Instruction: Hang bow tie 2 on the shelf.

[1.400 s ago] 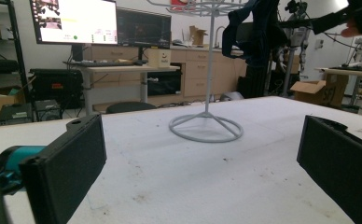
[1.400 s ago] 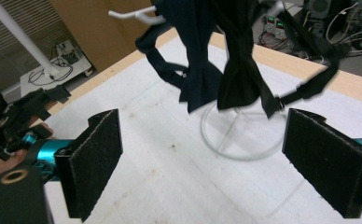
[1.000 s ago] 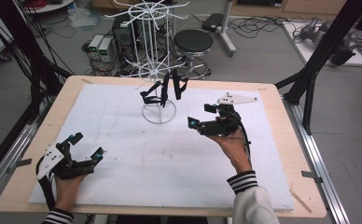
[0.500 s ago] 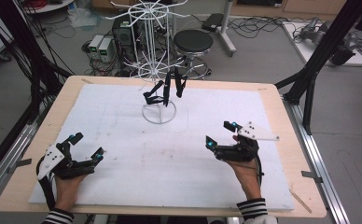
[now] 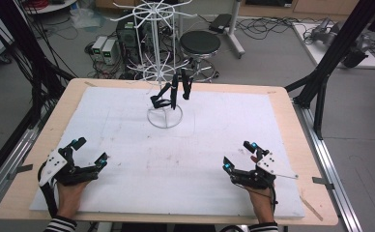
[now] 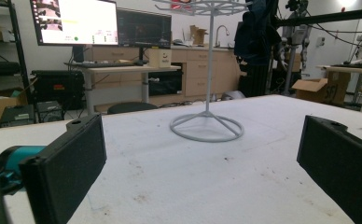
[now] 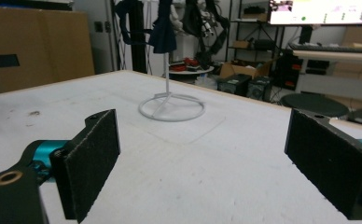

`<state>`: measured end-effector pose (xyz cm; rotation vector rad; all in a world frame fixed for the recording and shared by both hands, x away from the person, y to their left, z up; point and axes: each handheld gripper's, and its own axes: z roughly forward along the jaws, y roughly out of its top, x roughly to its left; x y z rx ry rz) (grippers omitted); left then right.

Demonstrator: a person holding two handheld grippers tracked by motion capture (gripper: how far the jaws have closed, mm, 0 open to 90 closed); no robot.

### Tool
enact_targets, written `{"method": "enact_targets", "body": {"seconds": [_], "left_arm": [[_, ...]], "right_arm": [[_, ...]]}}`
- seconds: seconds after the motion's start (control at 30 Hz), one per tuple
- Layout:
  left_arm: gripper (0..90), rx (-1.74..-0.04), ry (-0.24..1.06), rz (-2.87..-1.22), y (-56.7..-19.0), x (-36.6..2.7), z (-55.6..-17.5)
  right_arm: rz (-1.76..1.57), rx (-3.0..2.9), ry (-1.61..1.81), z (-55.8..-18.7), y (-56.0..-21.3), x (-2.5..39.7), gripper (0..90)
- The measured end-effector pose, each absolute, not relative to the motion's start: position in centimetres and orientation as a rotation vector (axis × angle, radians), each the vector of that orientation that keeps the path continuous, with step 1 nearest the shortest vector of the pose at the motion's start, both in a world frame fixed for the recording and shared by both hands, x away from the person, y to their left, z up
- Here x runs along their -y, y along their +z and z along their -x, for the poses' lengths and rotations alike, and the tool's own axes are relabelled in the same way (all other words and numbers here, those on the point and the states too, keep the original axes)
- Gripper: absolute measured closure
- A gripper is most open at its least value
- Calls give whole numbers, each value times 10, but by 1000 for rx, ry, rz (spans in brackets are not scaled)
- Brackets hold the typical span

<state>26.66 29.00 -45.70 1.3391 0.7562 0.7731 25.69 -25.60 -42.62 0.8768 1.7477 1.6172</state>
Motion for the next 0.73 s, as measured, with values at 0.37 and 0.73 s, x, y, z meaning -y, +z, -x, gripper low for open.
{"method": "enact_targets", "body": {"seconds": [0.37,0.73], "left_arm": [[17,-756,776,-1342,-457,-290,-267],[17,-755,776,-1341,-457,-290,-266]], "right_arm": [[-882,-1698,1611,-254,-453,264,95],[-866,-1683,1599,-253,-454,264,95]]}}
